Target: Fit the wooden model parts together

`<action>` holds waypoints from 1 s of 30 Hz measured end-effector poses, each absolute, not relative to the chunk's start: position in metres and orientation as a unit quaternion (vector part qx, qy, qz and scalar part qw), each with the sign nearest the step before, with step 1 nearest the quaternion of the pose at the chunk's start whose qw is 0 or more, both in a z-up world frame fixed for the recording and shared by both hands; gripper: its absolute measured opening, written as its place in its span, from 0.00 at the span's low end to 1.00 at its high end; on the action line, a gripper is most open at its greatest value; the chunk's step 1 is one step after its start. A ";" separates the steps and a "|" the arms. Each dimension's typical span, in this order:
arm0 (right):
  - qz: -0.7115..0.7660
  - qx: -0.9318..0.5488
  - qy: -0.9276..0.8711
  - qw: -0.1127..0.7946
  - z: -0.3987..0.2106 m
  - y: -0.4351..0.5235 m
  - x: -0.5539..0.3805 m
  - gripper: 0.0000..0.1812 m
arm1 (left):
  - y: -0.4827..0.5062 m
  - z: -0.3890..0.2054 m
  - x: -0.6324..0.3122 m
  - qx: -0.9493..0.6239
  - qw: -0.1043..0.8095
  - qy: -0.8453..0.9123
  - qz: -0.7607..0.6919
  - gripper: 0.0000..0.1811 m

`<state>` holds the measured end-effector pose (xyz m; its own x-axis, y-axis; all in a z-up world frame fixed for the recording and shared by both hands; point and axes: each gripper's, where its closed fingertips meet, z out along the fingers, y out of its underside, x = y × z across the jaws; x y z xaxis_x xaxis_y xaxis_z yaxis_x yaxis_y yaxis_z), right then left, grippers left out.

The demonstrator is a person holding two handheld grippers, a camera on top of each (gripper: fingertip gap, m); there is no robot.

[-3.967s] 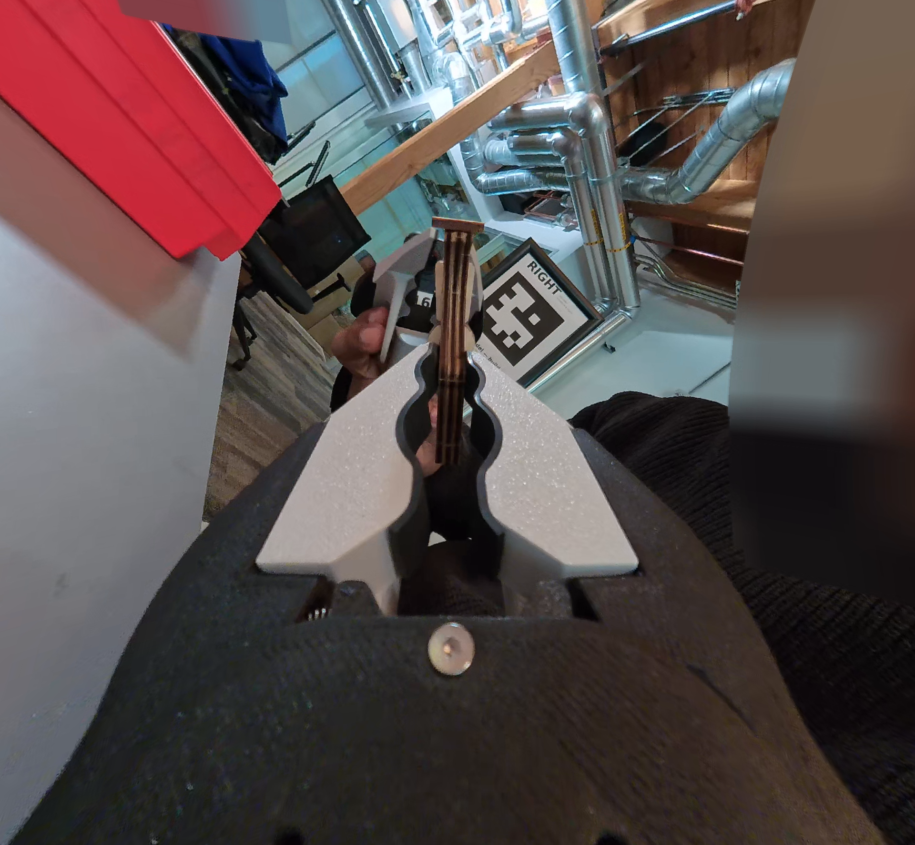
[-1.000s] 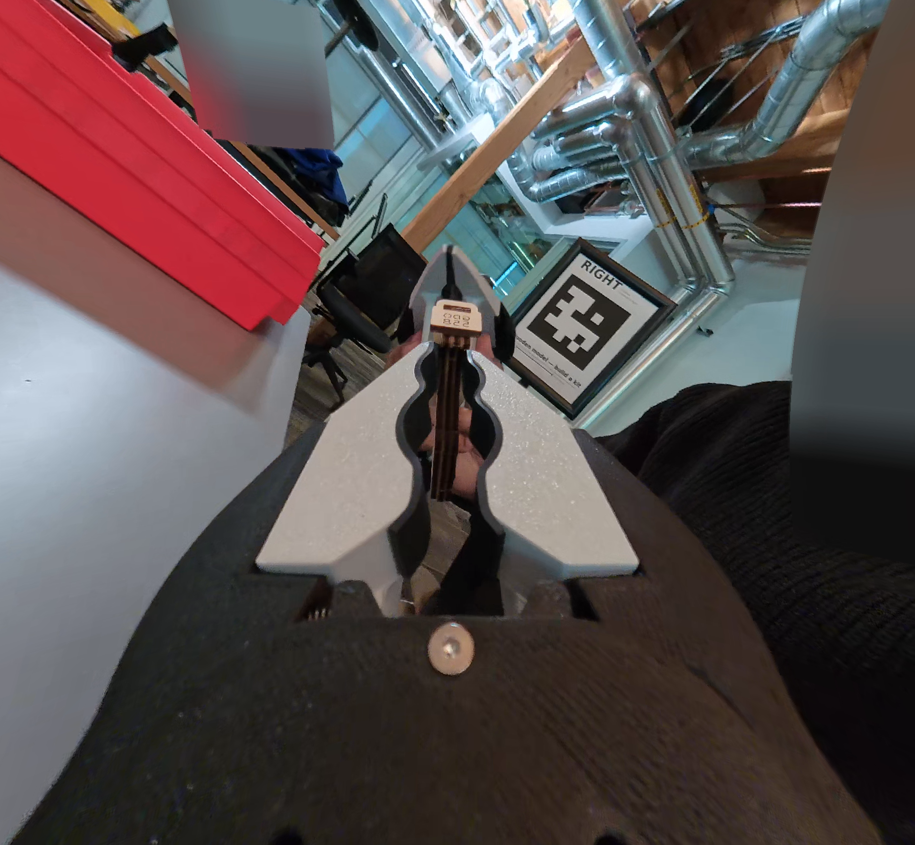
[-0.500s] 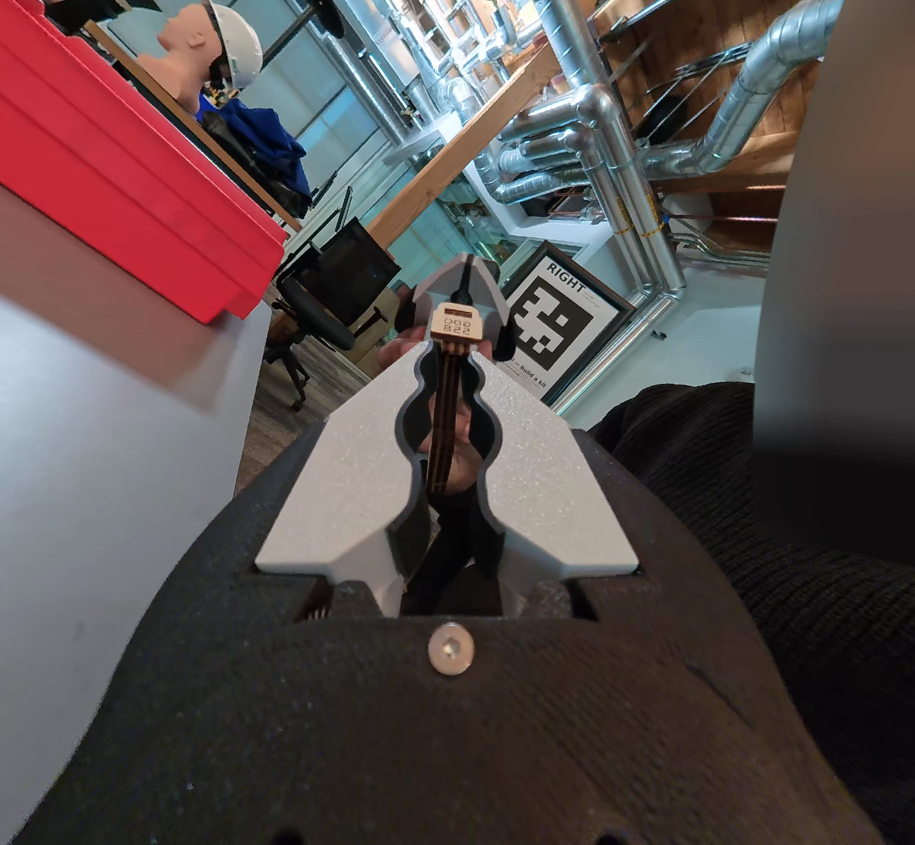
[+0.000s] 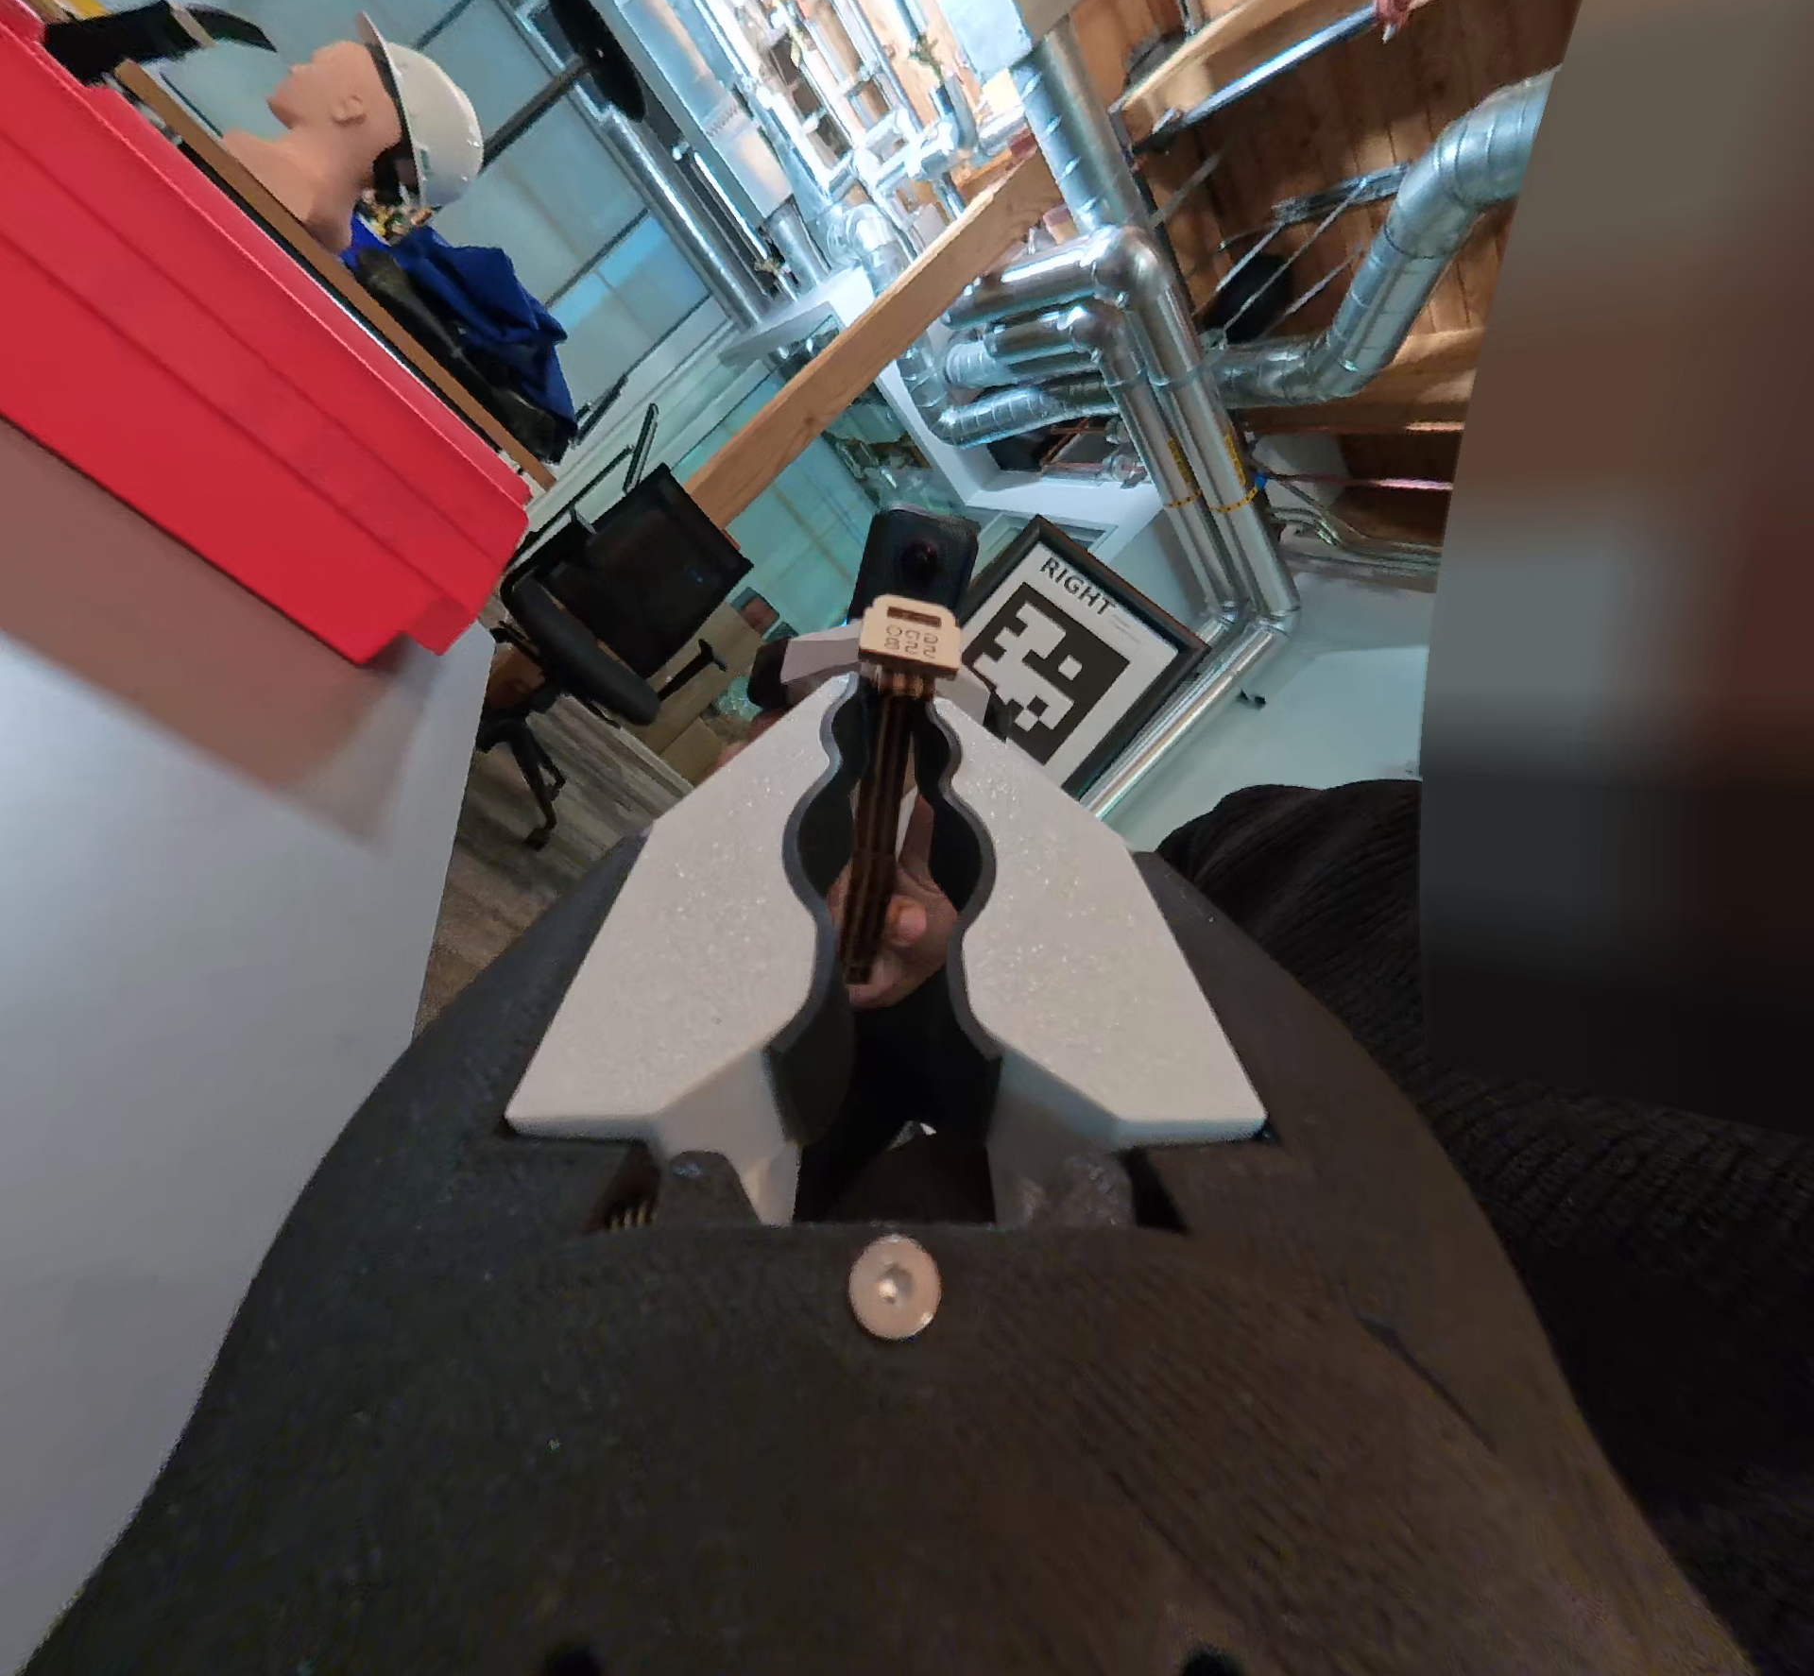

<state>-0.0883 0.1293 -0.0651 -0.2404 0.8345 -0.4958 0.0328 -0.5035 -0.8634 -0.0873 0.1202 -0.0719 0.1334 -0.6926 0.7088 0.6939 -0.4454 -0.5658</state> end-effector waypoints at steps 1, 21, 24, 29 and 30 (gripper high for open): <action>0.681 -0.538 -0.397 0.299 -0.063 0.131 -0.087 0.00 | 0.121 -0.072 -0.089 -0.533 0.522 -0.006 -0.666 0.05; 0.695 -0.532 -0.350 0.334 -0.046 0.152 -0.077 0.00 | 0.121 -0.068 -0.092 -0.525 0.518 -0.014 -0.675 0.05; 0.695 -0.530 -0.360 0.327 -0.048 0.143 -0.078 0.00 | 0.118 -0.066 -0.084 -0.526 0.514 0.000 -0.678 0.05; 0.695 -0.532 -0.360 0.323 -0.049 0.144 -0.080 0.00 | 0.123 -0.070 -0.092 -0.525 0.516 -0.022 -0.677 0.05; 0.699 -0.520 -0.352 0.342 -0.040 0.147 -0.074 0.00 | 0.122 -0.070 -0.090 -0.530 0.517 -0.015 -0.672 0.05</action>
<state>-0.0744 0.1471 -0.0404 -0.2262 0.8443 -0.4857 -0.1123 -0.5179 -0.8480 -0.0905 0.1222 -0.0696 0.0975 -0.6796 0.7271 0.7104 -0.4641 -0.5291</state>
